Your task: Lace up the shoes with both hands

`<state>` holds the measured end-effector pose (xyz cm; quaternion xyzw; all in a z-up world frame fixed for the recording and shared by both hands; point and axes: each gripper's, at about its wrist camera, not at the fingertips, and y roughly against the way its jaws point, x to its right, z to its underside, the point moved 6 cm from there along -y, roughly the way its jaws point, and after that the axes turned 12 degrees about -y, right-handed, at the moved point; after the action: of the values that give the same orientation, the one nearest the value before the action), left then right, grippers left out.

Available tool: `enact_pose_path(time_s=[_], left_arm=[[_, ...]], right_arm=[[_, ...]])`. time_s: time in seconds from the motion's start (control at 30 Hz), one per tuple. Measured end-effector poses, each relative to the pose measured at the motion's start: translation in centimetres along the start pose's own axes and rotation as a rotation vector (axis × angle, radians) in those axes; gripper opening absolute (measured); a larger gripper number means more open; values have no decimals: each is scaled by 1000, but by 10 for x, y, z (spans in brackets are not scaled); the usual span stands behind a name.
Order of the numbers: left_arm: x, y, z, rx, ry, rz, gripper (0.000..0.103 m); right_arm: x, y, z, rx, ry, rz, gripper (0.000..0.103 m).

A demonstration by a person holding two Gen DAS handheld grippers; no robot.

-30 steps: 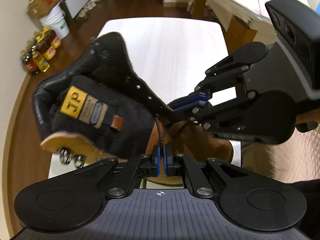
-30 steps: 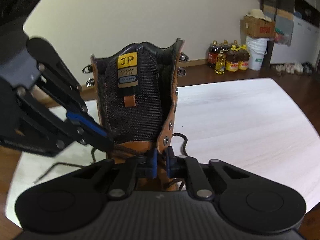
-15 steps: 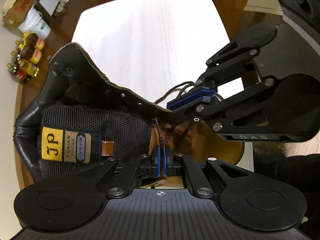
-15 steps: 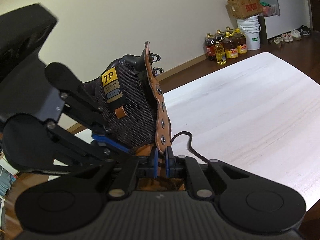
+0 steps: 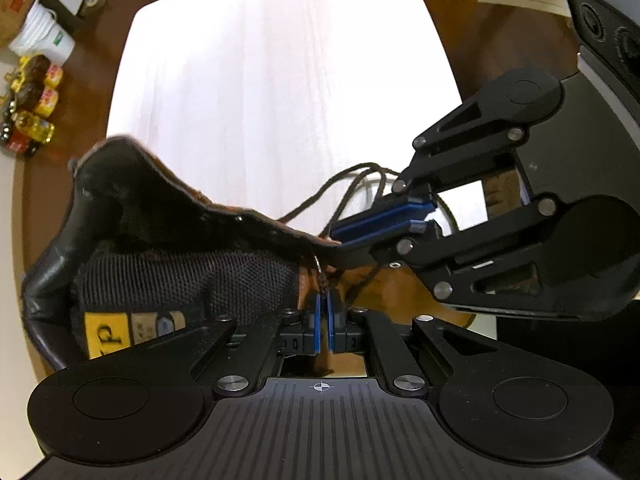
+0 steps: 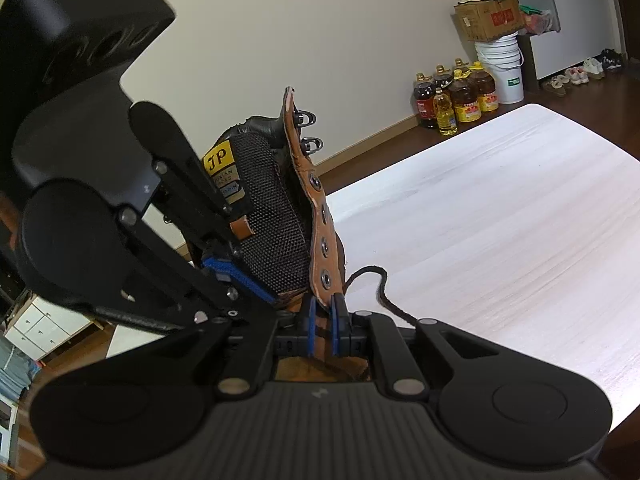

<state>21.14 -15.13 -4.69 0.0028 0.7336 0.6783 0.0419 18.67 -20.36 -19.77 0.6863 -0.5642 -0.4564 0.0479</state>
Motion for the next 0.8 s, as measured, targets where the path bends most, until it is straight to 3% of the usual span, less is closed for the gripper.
enact_pose_path(time_s=[0.23, 0.37, 0.47, 0.67, 0.8], left_arm=[[-1, -3, 5, 16, 22, -23, 4], [1, -7, 14, 23, 27, -28, 4], [2, -6, 22, 49, 42, -30, 4], [3, -10, 35, 74, 60, -42, 4], [2, -15, 26, 87, 71, -41, 4]], right_arm=[[4, 1, 0, -1, -20, -12, 9], [9, 8, -2, -4, -80, -68, 10], [28, 17, -7, 21, -219, -102, 14], [84, -4, 0, -24, -782, -356, 18], [94, -19, 9, -54, -932, -447, 20]])
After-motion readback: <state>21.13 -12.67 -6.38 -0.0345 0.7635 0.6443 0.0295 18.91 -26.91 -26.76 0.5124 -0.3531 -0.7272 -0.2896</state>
